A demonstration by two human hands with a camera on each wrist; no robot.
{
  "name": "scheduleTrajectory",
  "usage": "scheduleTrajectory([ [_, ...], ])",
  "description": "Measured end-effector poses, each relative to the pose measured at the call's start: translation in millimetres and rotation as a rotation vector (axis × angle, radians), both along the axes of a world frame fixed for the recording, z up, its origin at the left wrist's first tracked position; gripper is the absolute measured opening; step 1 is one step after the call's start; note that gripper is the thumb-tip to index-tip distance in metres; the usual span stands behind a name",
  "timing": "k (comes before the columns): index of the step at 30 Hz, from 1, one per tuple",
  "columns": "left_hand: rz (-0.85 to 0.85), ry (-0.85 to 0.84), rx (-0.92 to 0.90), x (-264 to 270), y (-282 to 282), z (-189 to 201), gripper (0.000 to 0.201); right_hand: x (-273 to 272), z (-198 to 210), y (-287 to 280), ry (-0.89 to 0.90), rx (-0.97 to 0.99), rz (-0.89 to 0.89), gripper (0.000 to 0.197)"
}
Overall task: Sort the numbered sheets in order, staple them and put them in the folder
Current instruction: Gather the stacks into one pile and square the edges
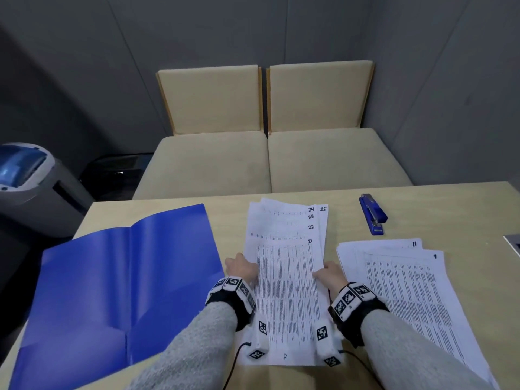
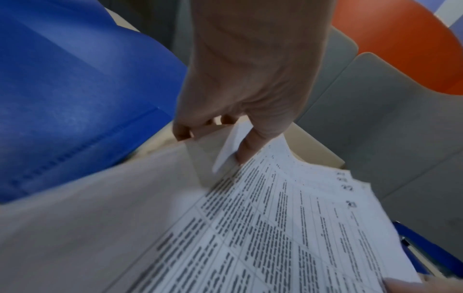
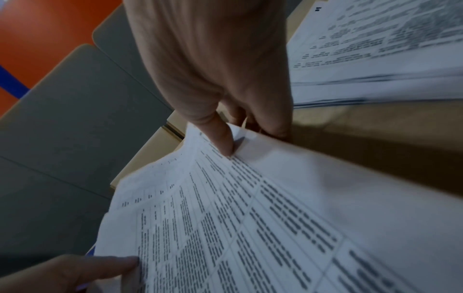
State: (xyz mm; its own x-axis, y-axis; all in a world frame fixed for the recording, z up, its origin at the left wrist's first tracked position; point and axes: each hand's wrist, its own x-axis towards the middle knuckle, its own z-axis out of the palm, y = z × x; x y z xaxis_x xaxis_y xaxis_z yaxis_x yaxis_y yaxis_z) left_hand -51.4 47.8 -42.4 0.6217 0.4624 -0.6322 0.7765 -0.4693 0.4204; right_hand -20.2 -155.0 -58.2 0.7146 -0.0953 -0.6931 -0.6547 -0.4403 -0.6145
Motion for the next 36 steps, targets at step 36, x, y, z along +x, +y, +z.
scheduleTrajectory([
  [36,0.010,-0.838,-0.098,-34,-28,74,0.013,-15,116,-2,-0.594,0.188,-0.099,0.028],
])
